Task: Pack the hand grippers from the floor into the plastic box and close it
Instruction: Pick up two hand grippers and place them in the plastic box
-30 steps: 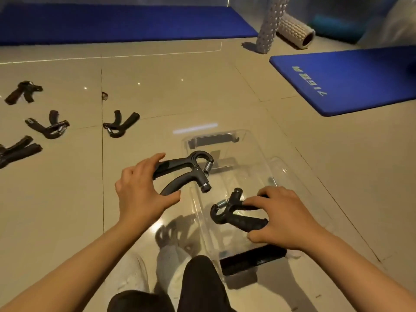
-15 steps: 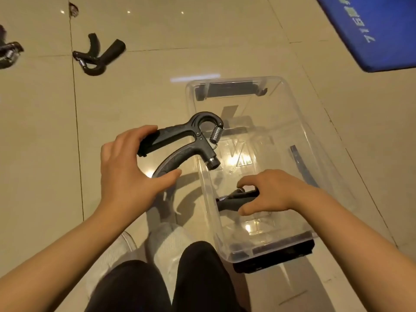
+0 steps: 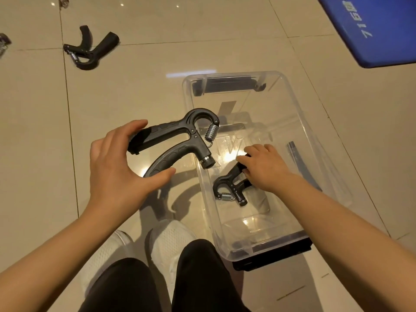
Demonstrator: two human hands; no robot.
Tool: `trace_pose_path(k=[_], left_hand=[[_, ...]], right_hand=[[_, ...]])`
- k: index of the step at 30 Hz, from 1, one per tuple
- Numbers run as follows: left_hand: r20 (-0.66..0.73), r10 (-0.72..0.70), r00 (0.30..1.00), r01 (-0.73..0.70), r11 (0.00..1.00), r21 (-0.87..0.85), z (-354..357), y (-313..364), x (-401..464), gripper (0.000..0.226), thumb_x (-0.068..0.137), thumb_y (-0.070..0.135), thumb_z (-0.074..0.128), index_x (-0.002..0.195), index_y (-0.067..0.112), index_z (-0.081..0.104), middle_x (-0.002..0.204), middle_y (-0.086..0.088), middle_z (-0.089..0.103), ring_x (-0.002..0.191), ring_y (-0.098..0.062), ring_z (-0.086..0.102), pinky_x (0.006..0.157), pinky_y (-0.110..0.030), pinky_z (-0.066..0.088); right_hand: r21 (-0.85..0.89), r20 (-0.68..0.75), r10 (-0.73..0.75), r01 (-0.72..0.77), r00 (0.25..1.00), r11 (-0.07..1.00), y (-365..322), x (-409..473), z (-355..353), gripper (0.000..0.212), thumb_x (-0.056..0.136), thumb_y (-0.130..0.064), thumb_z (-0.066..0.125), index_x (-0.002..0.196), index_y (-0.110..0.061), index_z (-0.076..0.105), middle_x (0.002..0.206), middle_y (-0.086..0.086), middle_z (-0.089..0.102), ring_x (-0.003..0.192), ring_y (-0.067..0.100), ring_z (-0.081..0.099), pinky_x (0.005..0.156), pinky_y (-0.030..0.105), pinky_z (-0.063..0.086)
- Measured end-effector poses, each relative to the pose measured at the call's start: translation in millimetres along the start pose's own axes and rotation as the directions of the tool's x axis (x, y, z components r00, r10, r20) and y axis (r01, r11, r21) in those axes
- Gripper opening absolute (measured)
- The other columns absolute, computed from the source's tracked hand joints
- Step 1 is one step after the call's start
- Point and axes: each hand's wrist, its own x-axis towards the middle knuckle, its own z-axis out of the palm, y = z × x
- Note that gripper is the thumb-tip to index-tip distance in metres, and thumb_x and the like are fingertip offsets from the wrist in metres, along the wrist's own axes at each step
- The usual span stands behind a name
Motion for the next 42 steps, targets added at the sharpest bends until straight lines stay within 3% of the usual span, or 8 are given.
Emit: trace_pose_path(k=[4,9,14,18,25,31,37,42], left_hand=[[0.009,-0.018,1.0,0.018,1.0,-0.003,0,-3,0,0.082,0.054,0.06,0.062,0.129,0.035,0.044,0.117,0.019,0.043,0.109,-0.003,0.03,0.086,-0.022,0.03],[0.01,0.01,1.0,-0.01,1.0,-0.001,-2,-5,3,0.075,0.055,0.061,0.061,0.125,0.043,0.042,0.115,0.02,0.044,0.105,-0.003,0.032,0.082,-0.021,0.031],[0.002,0.051,0.999,-0.051,0.998,0.035,-11,-3,13,0.074,0.054,0.062,0.061,0.123,0.047,0.039,0.107,0.031,0.043,0.104,-0.001,0.03,0.084,-0.028,0.031],[-0.001,0.043,0.999,-0.043,0.999,0.032,-13,-5,18,0.073,0.053,0.061,0.062,0.121,0.048,0.04,0.11,0.048,0.038,0.103,0.0,0.033,0.085,-0.021,0.031],[-0.032,0.027,0.999,-0.025,0.998,0.05,-18,-14,25,0.07,0.054,0.059,0.063,0.119,0.042,0.046,0.111,0.036,0.045,0.101,0.012,0.034,0.088,-0.016,0.031],[-0.024,0.051,0.998,-0.049,0.994,0.102,-27,-12,24,0.066,0.056,0.059,0.063,0.117,0.038,0.049,0.115,0.03,0.045,0.105,-0.007,0.035,0.091,-0.005,0.025],[-0.026,0.017,1.0,-0.015,0.998,0.062,-26,-12,24,0.064,0.055,0.057,0.064,0.115,0.04,0.05,0.115,0.026,0.049,0.103,-0.007,0.037,0.086,-0.015,0.034],[-0.032,0.015,0.999,-0.013,0.998,0.056,-25,-7,29,0.061,0.053,0.056,0.064,0.111,0.042,0.05,0.112,0.028,0.05,0.098,-0.005,0.039,0.084,-0.015,0.034]], right_hand=[[-0.006,0.116,-0.061,0.062,0.991,0.998,1,-6,12,0.057,0.089,-0.04,0.054,0.14,-0.026,0.034,0.143,0.003,0.035,0.133,0.025,0.03,0.112,0.047,0.018],[-0.034,0.113,-0.039,0.043,0.993,0.998,0,0,26,0.079,0.08,-0.049,0.064,0.143,-0.026,0.022,0.145,0.004,0.027,0.135,0.025,0.026,0.114,0.054,0.006],[-0.208,0.097,-0.088,0.106,0.991,0.972,0,24,22,0.075,0.086,-0.053,0.054,0.145,-0.023,0.019,0.144,0.01,0.028,0.132,0.031,0.029,0.111,0.06,0.007],[-0.135,0.011,0.027,-0.025,1.0,0.991,2,43,18,0.074,0.089,-0.055,0.048,0.147,-0.024,0.015,0.145,0.009,0.03,0.132,0.031,0.031,0.111,0.057,0.006],[0.065,-0.143,0.204,-0.196,0.968,0.978,-4,86,13,0.056,0.093,-0.043,0.048,0.143,-0.026,0.027,0.139,0.009,0.041,0.128,0.029,0.038,0.112,0.053,0.013],[0.095,-0.19,0.218,-0.204,0.957,0.974,-5,85,19,0.057,0.095,-0.039,0.047,0.146,-0.026,0.026,0.144,0.009,0.037,0.132,0.027,0.036,0.115,0.051,0.006],[0.116,-0.005,0.206,-0.204,0.978,0.972,-1,85,12,0.066,0.095,-0.033,0.046,0.15,-0.03,0.009,0.155,0.009,0.016,0.141,0.026,0.021,0.115,0.047,-0.001],[-0.074,-0.003,0.113,-0.113,0.994,0.991,12,84,9,0.067,0.096,-0.016,0.037,0.15,-0.028,-0.001,0.157,0.007,0.013,0.143,0.024,0.017,0.117,0.042,0.007]])
